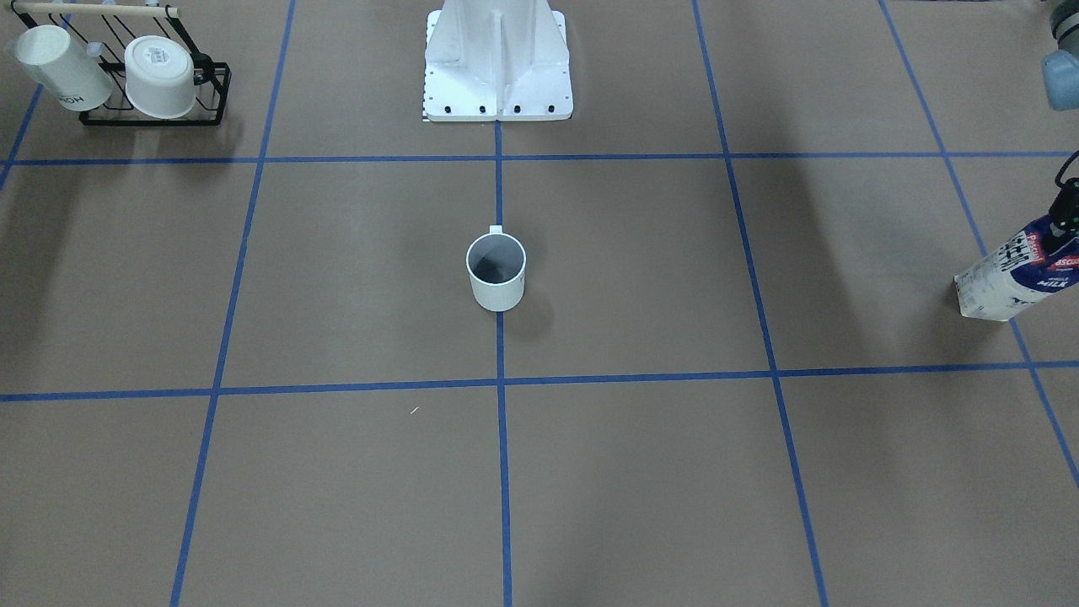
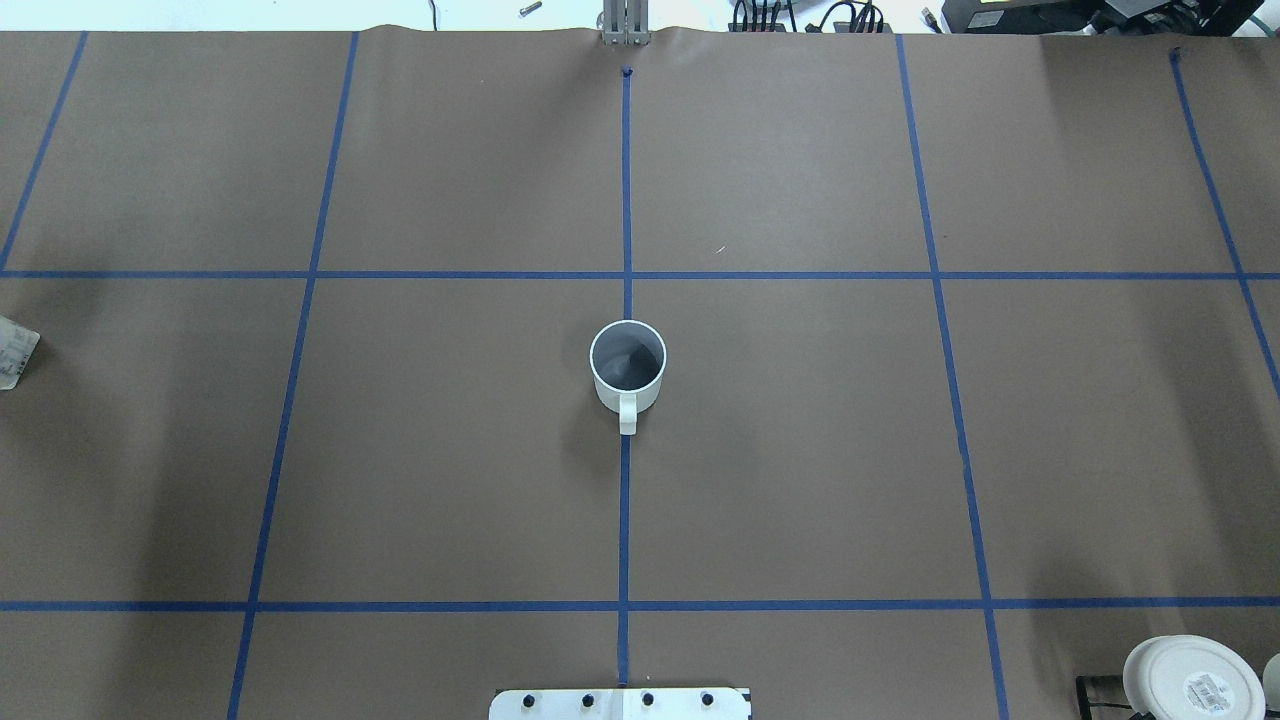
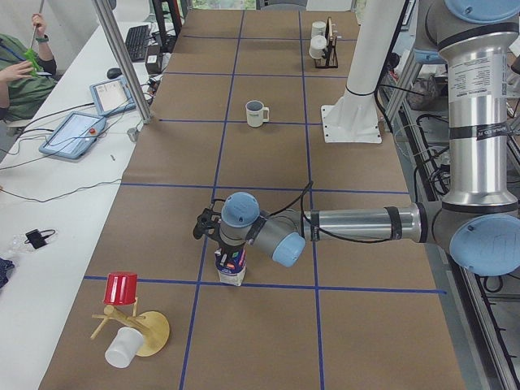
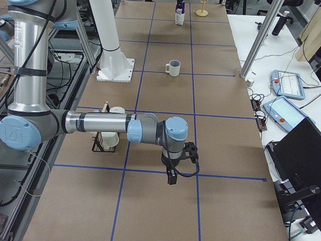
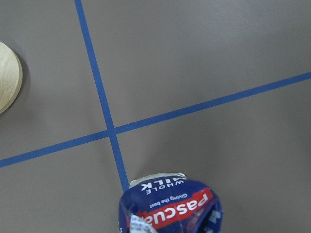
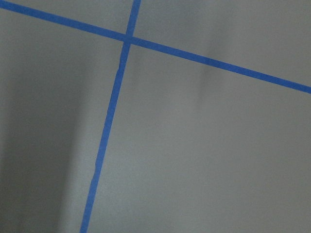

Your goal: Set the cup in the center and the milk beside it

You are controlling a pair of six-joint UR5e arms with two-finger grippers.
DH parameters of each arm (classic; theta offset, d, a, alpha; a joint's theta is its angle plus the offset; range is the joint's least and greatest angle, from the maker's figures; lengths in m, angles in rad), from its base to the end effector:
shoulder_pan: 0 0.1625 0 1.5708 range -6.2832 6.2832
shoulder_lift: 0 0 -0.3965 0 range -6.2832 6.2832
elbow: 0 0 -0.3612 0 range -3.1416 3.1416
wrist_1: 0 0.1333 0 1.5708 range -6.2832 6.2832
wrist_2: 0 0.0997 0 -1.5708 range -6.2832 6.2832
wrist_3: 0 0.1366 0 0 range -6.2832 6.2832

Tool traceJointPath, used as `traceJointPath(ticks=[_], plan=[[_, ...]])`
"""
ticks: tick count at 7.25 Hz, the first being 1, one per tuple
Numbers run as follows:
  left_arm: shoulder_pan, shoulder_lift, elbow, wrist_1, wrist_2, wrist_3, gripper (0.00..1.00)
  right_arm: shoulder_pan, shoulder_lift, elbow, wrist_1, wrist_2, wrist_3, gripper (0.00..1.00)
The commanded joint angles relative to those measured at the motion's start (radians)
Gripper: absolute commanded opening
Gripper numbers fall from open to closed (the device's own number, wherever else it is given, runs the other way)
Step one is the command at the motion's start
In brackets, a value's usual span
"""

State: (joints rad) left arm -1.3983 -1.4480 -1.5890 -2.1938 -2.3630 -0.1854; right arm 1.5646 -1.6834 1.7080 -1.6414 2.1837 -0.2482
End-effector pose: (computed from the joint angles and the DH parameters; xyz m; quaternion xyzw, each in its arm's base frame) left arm 0.0408 -0.4444 0.6276 0.1663 0.4091 0.0931 0.8924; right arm 0.0522 -0.4113 0.6638 0.0146 -0.3020 -0.1140 0.9463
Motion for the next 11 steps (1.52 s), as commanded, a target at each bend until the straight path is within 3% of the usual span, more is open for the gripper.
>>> traceJointPath(ticks=[1,3,5,6,8,9,10,11], plan=[[-0.001,-0.008,-0.006,-0.008,-0.001,-0.005,0.00,0.000,0.002,-0.001,0.000,-0.001,0.001,1.00],[-0.008,-0.005,-0.072,0.020,-0.010,-0.009,0.00,0.000,0.002,0.001,0.000,0.001,0.001,1.00],[-0.005,-0.012,-0.226,0.136,-0.001,-0.200,0.00,0.000,0.002,-0.001,0.000,0.001,0.001,1.00],[0.019,-0.046,-0.265,0.137,0.002,-0.317,0.00,0.000,0.002,-0.001,0.000,0.001,0.001,1.00],[0.192,-0.102,-0.342,0.147,0.092,-0.583,0.00,0.000,-0.001,0.001,0.000,0.001,0.001,1.00],[0.264,-0.176,-0.377,0.222,0.114,-0.674,0.00,0.000,-0.001,-0.001,0.000,0.001,0.000,1.00],[0.330,-0.318,-0.403,0.356,0.119,-0.753,0.00,0.000,-0.001,-0.007,0.000,0.001,0.000,1.00],[0.429,-0.445,-0.405,0.476,0.189,-0.825,0.00,0.000,-0.001,-0.007,0.000,0.001,0.000,1.00]])
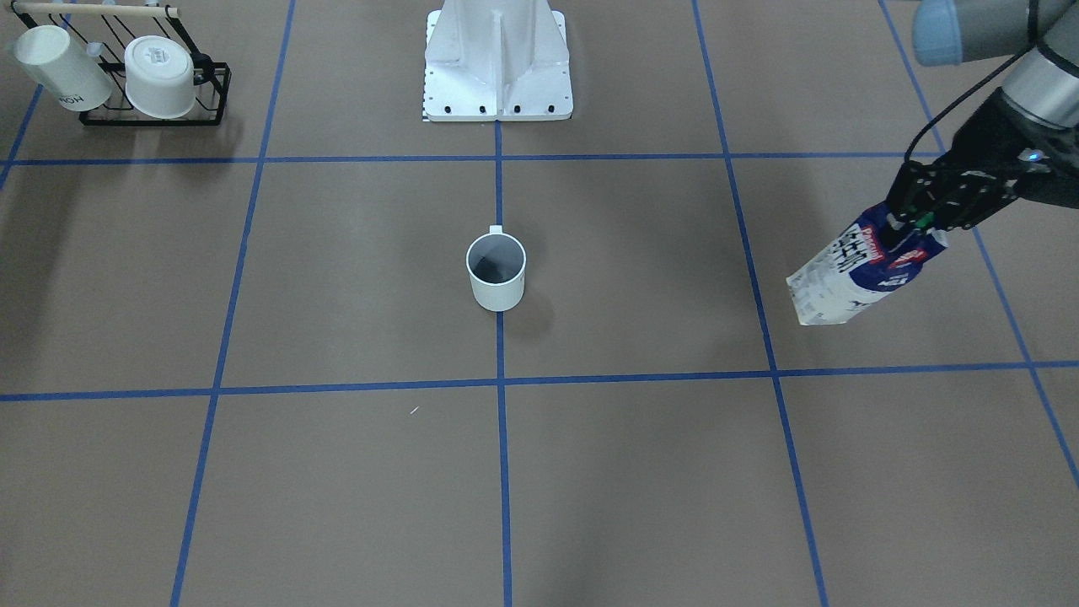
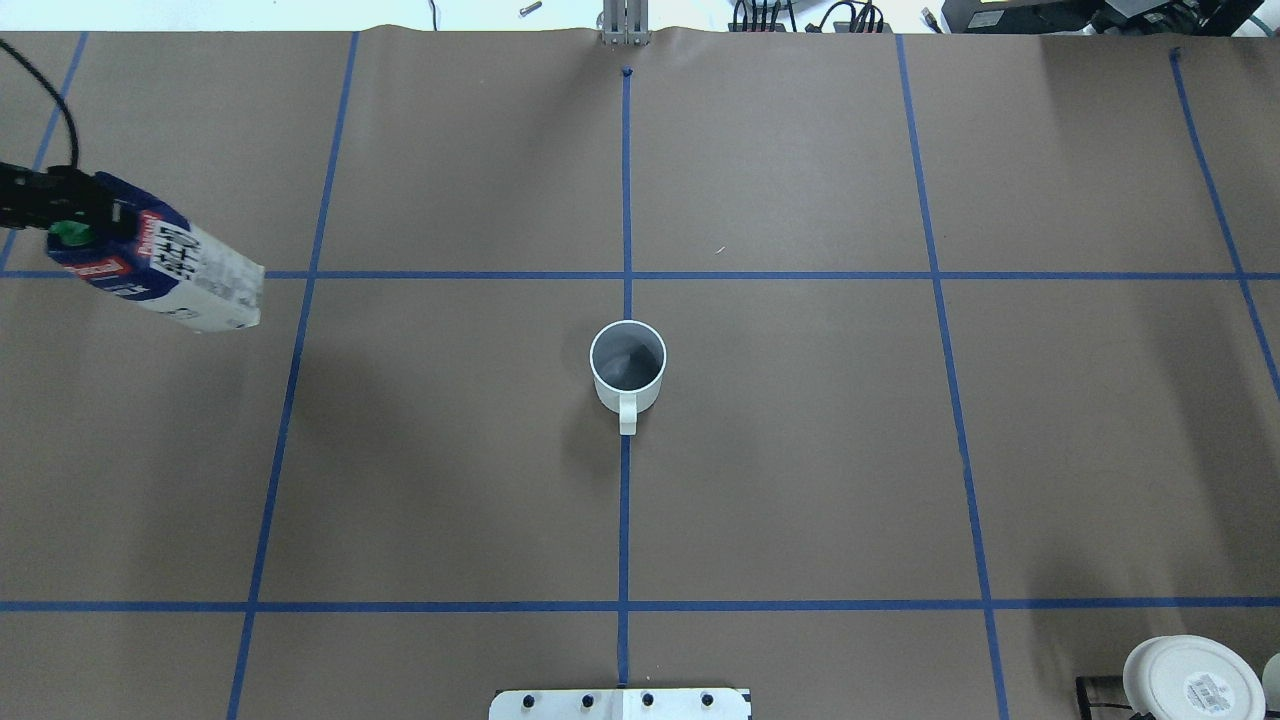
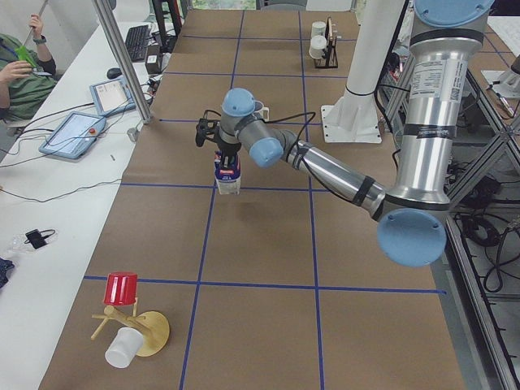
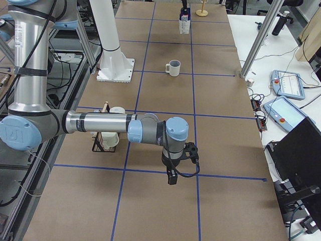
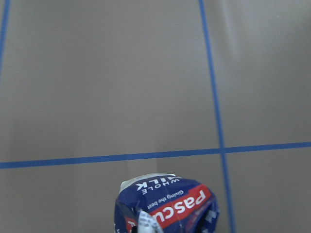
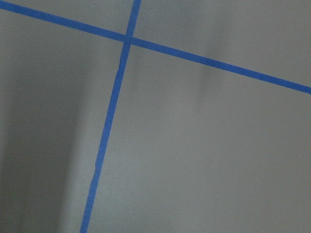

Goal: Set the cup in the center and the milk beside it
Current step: 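Carry the milk carton with the left gripper beside the white mug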

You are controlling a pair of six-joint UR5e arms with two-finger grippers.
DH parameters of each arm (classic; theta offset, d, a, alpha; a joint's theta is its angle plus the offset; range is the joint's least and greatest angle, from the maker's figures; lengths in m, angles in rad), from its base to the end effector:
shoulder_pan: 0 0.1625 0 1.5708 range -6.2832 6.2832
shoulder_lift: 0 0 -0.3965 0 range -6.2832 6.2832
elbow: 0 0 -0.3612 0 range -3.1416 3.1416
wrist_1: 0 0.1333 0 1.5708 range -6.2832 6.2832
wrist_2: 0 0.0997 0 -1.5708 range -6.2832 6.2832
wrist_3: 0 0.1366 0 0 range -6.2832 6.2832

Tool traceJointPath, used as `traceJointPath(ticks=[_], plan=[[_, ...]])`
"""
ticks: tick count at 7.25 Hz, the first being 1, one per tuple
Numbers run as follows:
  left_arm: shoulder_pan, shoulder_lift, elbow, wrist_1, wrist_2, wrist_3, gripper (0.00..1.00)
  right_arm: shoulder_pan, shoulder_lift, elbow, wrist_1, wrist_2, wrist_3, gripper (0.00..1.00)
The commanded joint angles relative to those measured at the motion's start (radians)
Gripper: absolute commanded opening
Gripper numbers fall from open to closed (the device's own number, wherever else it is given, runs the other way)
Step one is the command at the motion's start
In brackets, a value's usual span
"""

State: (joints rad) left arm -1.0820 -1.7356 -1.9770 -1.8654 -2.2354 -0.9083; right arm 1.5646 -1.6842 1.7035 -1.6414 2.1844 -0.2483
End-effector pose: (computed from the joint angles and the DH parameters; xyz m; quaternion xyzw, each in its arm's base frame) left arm 0.1987 -0.4781 0.3522 0.1132 0.4817 -0.0449 0.8678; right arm 0.0521 -0.4104 0.6661 0.0122 -0.3027 -0.1133 0.9463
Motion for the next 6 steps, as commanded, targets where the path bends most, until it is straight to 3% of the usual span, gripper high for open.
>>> traceJointPath(ticks=[1,3,6], plan=[[0.236,-0.283,-0.007,0.266,0.176,-0.180,0.00,0.000,0.000,-0.004,0.000,0.000,0.000,1.00],[0.368,-0.480,0.071,0.400,0.285,-0.300,0.00,0.000,0.001,-0.010,0.000,0.000,0.000,1.00],[0.428,-0.571,0.165,0.400,0.332,-0.305,0.00,0.000,0.003,-0.018,0.000,0.000,0.000,1.00]])
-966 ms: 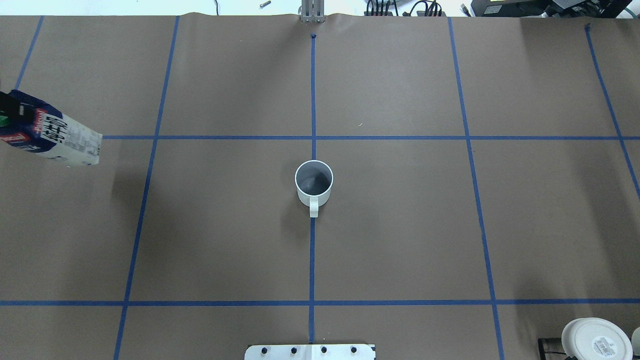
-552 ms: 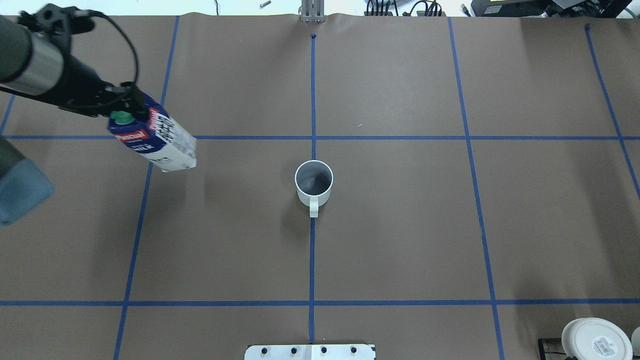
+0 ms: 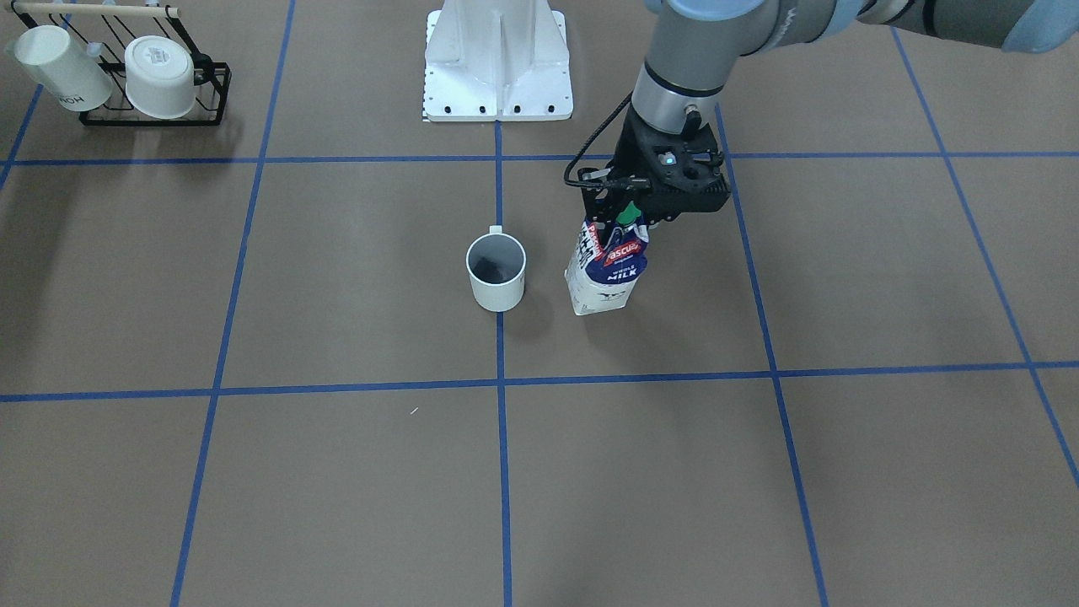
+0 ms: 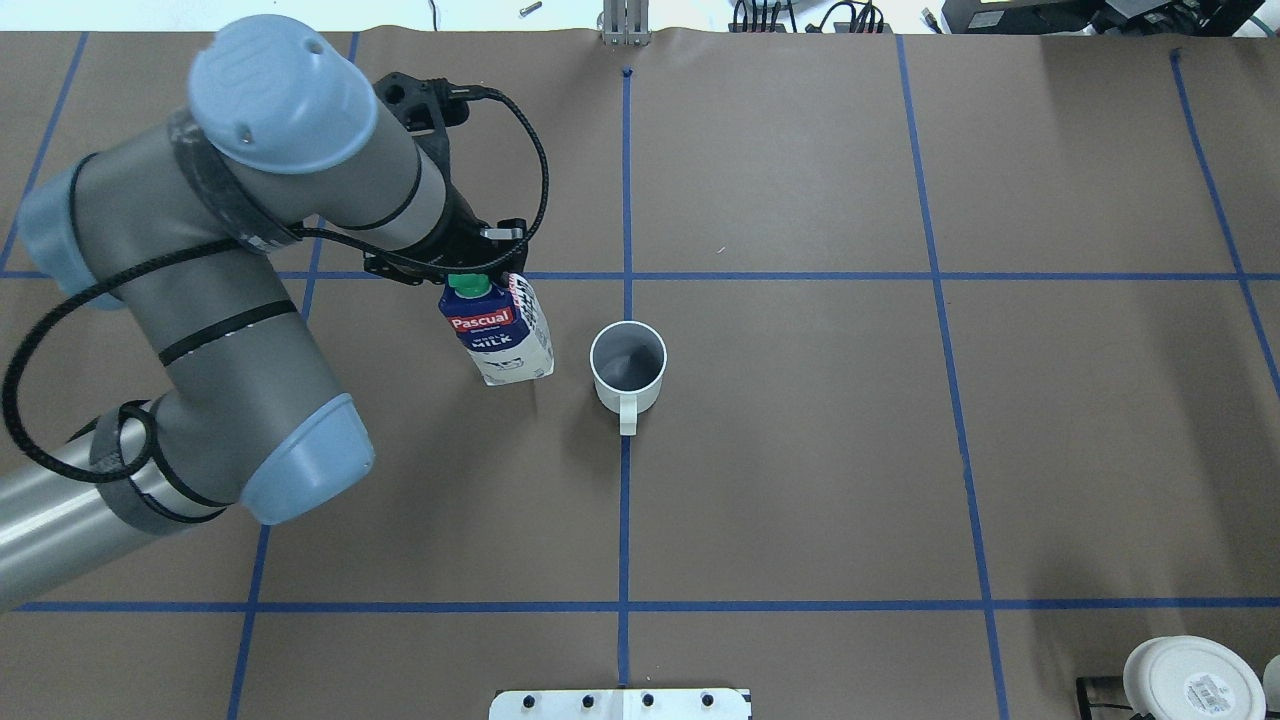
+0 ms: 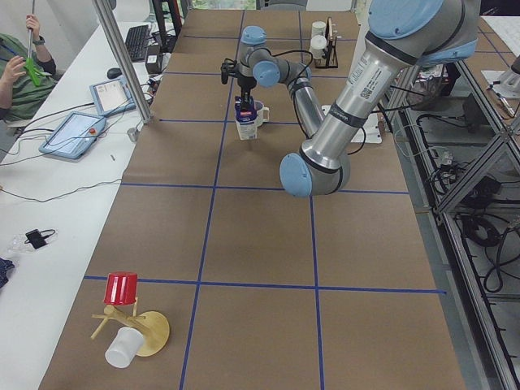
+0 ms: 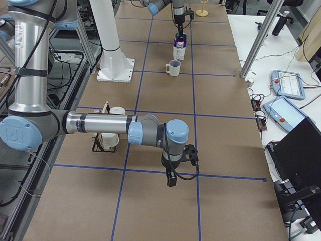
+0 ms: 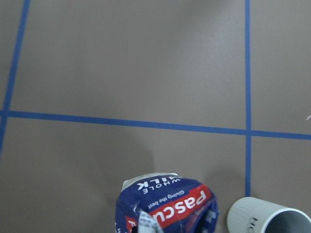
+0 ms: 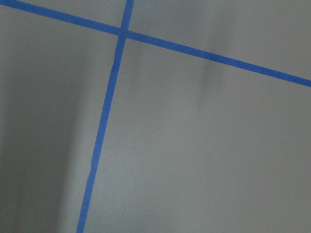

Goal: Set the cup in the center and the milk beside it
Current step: 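Carry the milk carton with the left gripper beside the white mug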

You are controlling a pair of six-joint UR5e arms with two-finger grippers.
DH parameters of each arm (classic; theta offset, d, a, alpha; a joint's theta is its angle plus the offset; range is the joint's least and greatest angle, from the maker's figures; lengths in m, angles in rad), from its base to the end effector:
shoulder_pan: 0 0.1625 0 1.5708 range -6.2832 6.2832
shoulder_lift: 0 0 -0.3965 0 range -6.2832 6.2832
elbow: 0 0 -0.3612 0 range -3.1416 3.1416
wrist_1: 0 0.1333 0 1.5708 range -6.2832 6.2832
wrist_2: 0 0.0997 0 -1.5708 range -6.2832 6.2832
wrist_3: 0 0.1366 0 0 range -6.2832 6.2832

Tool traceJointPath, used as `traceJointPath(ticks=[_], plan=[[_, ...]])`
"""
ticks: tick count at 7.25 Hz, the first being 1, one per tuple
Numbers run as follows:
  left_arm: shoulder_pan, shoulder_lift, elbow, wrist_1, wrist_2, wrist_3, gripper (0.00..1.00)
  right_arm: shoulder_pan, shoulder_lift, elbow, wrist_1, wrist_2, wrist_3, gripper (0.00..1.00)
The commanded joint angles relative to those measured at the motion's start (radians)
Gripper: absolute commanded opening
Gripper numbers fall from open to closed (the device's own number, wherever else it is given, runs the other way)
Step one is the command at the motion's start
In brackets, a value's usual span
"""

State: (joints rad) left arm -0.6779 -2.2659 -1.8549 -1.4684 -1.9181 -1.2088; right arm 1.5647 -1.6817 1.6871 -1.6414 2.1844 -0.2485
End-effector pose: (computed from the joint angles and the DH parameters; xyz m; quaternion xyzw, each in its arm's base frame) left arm 0.4268 -0.4551 0.1727 0.0720 0.4406 -0.0678 0.8922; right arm 0.0521 -0.4098 0.6726 0.0056 -0.3034 -0.1112 0.9463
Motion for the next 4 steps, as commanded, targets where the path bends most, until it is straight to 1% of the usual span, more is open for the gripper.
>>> traceJointPath(ticks=[1,4], plan=[[0.046,-0.043,0.043,0.002,0.036,-0.005,0.00,0.000,0.000,-0.001,0.000,0.000,0.000,1.00],[0.086,-0.035,0.043,-0.003,0.037,-0.005,0.00,0.000,0.000,-0.009,0.000,-0.002,0.000,1.00]])
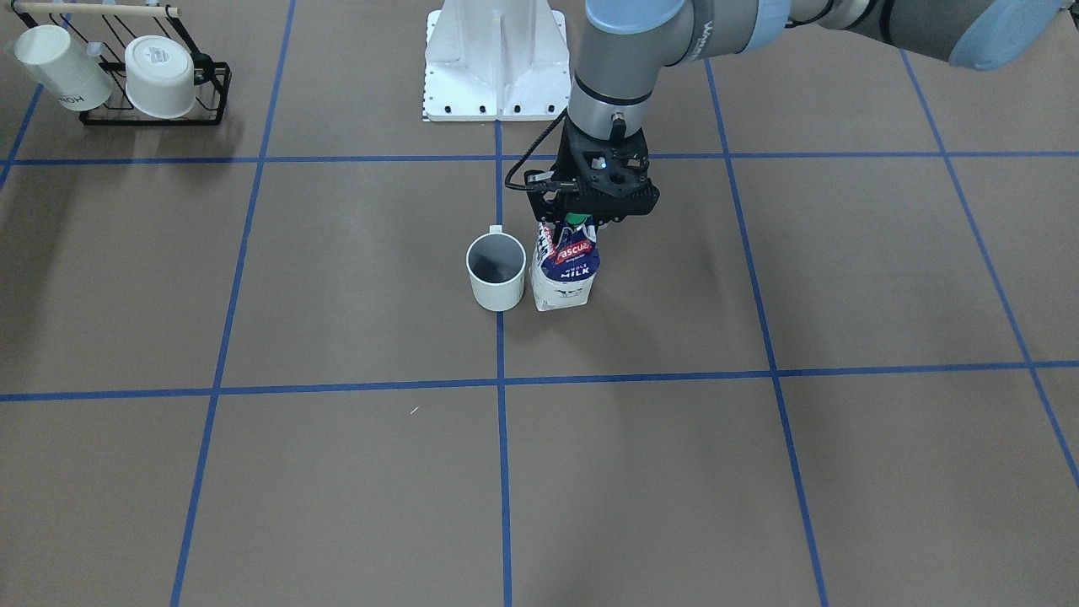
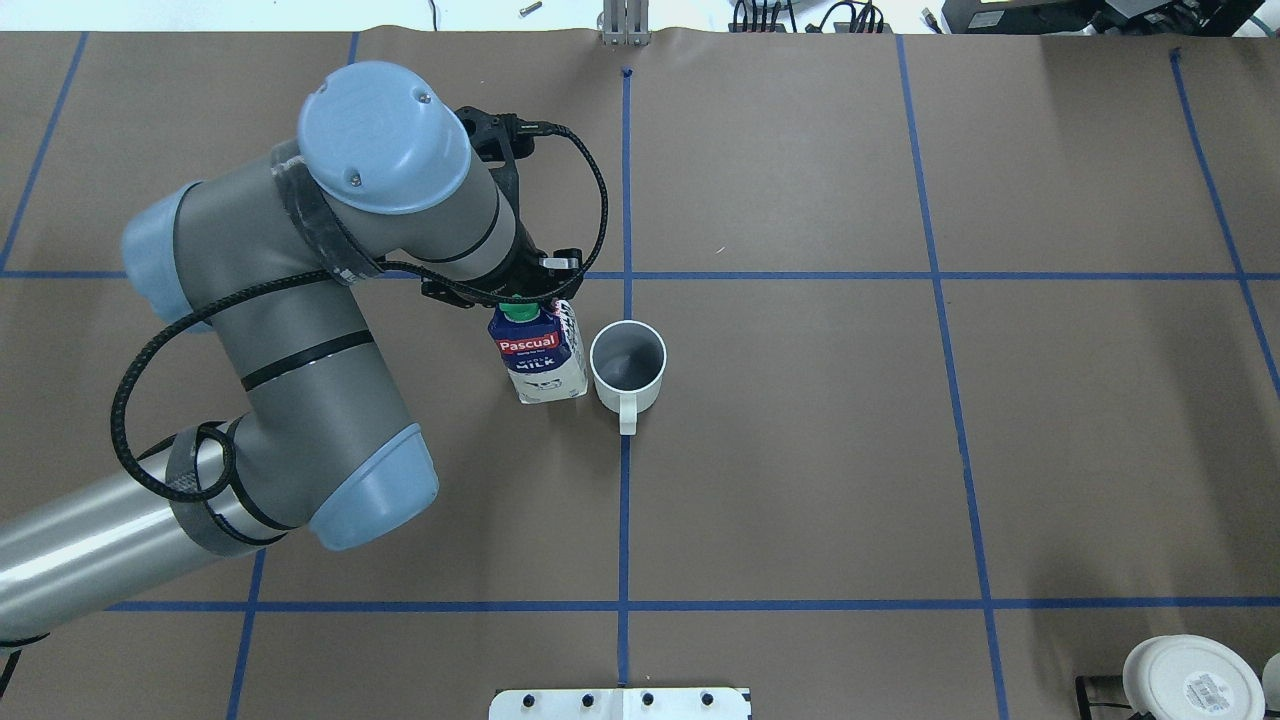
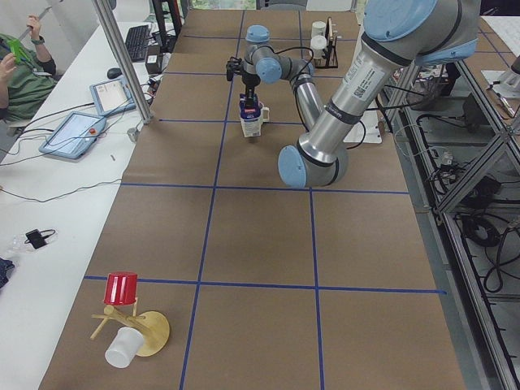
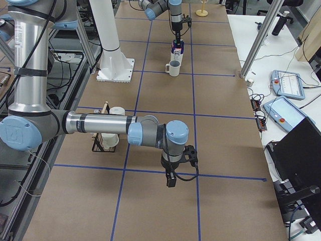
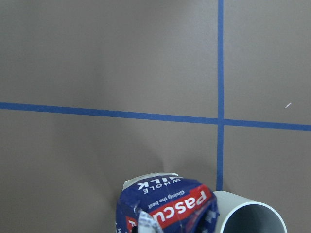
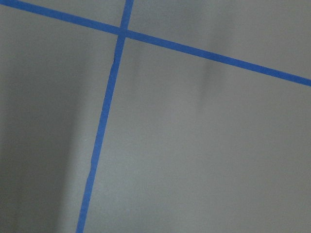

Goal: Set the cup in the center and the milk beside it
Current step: 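Carry the milk carton with the left gripper beside the white mug, then open the left gripper and withdraw it away from the carton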

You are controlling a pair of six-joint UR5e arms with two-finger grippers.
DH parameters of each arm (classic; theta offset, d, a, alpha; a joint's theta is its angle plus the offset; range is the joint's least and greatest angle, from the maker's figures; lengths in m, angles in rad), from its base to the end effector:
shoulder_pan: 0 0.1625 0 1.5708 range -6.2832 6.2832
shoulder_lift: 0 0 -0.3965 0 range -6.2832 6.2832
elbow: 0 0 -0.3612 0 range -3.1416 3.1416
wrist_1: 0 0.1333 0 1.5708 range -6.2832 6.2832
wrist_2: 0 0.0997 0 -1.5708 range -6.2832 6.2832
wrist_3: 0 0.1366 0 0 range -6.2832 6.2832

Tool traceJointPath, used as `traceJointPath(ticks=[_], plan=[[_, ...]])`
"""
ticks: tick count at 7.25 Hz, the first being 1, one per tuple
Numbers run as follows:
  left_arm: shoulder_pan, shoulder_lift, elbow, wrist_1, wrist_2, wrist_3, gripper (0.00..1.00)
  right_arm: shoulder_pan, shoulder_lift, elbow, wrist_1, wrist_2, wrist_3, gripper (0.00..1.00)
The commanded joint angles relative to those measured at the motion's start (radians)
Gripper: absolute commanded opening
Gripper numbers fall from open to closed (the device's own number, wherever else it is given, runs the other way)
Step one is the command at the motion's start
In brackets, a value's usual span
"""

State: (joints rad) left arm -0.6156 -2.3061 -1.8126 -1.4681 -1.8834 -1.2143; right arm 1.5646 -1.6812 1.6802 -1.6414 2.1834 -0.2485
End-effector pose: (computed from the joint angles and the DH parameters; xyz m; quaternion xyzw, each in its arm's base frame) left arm 0.4630 -0.4393 0.1641 0.0707 0.4357 -0.0503 0.8959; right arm 0.0522 -0.4093 0.6756 0.0025 -0.3033 -0.1103 0.9465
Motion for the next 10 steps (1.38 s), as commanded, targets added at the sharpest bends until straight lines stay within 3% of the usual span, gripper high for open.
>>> traceJointPath(ticks=[1,2,3,5,7,10], plan=[[0.025,0.005,0.002,-0.006,0.003,0.002,0.19,0.000,0.000,-0.004,0.000,-0.001,0.000,1.00],[0.025,0.007,0.004,-0.009,0.007,0.005,0.84,0.000,0.000,-0.004,0.000,-0.001,0.000,1.00],[0.024,0.005,-0.001,-0.008,0.045,0.007,0.98,0.000,0.000,-0.004,0.000,-0.001,0.000,1.00],[-0.004,0.010,-0.052,0.006,0.050,0.025,0.99,0.000,0.001,-0.005,0.000,-0.001,0.000,1.00],[-0.108,0.019,-0.123,0.154,-0.006,0.207,0.99,0.000,0.000,-0.010,0.002,0.001,-0.002,1.00],[-0.405,0.300,-0.194,0.181,-0.207,0.749,0.99,0.000,0.001,-0.010,0.002,-0.001,-0.002,1.00]])
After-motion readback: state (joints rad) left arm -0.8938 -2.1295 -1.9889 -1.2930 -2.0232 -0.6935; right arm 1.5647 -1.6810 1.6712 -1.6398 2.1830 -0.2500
